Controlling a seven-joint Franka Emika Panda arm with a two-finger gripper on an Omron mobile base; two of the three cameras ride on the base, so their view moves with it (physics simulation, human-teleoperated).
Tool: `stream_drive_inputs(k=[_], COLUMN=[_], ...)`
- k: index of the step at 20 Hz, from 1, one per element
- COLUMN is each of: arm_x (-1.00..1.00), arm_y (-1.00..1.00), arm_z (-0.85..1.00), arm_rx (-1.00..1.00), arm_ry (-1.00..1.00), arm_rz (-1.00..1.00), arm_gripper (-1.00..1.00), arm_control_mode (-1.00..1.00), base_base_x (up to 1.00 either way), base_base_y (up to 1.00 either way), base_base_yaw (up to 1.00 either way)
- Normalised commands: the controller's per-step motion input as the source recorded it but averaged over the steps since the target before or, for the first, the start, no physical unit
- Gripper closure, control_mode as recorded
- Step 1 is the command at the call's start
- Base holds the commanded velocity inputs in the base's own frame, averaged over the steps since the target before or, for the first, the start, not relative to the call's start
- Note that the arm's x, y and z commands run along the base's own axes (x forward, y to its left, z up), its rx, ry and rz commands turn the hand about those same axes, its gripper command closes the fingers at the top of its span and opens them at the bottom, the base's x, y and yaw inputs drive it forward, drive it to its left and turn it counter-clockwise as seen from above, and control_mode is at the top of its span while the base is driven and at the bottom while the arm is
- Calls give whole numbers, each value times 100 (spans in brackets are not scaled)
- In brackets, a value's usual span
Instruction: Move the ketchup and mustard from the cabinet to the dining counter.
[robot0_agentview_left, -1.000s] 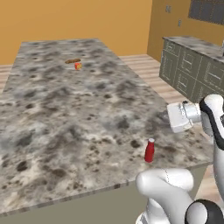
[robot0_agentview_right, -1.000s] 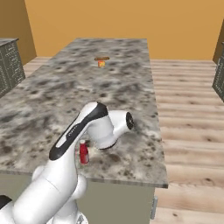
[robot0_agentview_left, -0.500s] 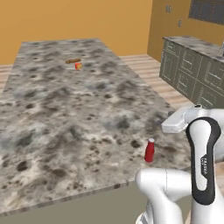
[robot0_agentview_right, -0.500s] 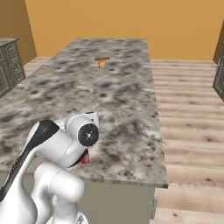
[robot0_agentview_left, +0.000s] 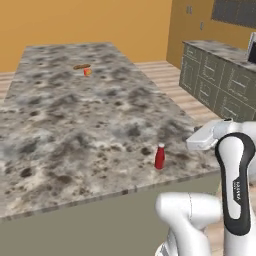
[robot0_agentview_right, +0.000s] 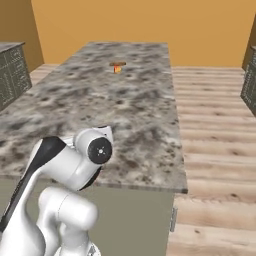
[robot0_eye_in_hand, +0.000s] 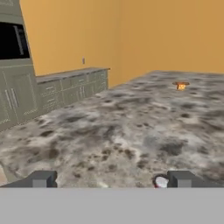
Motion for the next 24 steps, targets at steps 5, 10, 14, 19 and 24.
stream_drive_inputs(k=[5, 10, 14, 19, 24], arm_x=[0, 0, 0, 0, 0], arm_y=[0, 0, 0, 0, 0], arm_z=[0, 0, 0, 0, 0], arm_rx=[0, 0, 0, 0, 0], arm_ry=[0, 0, 0, 0, 0], arm_rz=[0, 0, 0, 0, 0], arm_gripper=[-100, -100, -100, -100, -100], arm_control_mode=[100, 100, 100, 100, 100], base_base_x=[-45, 0, 0, 0, 0], base_base_y=[-58, -81, -77, -90, -95], base_base_yaw=[-24, -63, -72, -67, -61])
